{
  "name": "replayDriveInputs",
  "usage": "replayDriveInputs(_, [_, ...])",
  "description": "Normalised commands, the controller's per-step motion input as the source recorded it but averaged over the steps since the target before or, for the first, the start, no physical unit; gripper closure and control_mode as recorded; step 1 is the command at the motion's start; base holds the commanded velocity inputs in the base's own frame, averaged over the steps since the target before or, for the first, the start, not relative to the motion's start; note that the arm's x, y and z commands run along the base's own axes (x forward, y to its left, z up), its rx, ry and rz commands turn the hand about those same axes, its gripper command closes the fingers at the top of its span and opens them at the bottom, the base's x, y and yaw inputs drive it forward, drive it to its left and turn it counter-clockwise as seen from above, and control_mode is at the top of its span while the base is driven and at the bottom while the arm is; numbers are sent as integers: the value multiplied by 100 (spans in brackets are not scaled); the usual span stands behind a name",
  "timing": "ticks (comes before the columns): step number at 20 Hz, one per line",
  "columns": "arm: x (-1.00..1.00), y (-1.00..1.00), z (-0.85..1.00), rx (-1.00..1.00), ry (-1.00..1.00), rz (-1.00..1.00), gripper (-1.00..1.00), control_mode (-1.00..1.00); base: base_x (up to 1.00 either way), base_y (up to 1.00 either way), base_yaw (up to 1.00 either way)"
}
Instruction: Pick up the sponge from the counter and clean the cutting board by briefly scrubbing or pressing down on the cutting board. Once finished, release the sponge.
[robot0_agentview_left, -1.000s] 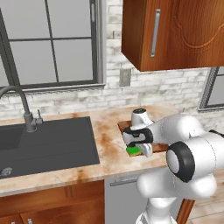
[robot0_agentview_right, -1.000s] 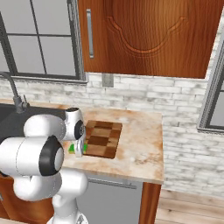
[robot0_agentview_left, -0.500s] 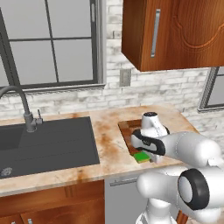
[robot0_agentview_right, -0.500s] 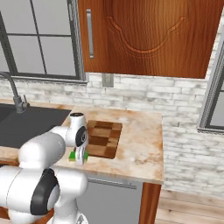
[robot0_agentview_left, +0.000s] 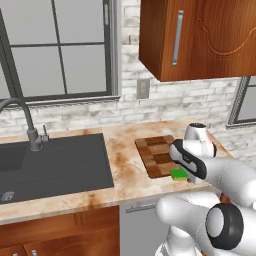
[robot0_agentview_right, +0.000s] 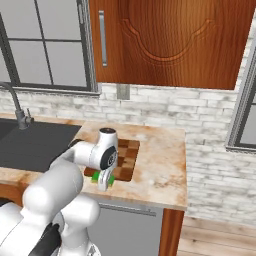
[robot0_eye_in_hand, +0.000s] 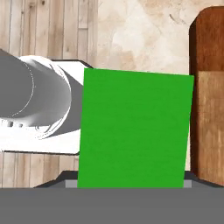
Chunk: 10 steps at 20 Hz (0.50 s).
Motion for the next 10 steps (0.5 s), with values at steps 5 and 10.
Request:
replayDriveInputs(5, [20,-65,29,4,5,-22,100,-100,0,0,0])
replayDriveInputs(10, [25,-65,11,1,2,-22,100,-100,0,0,0])
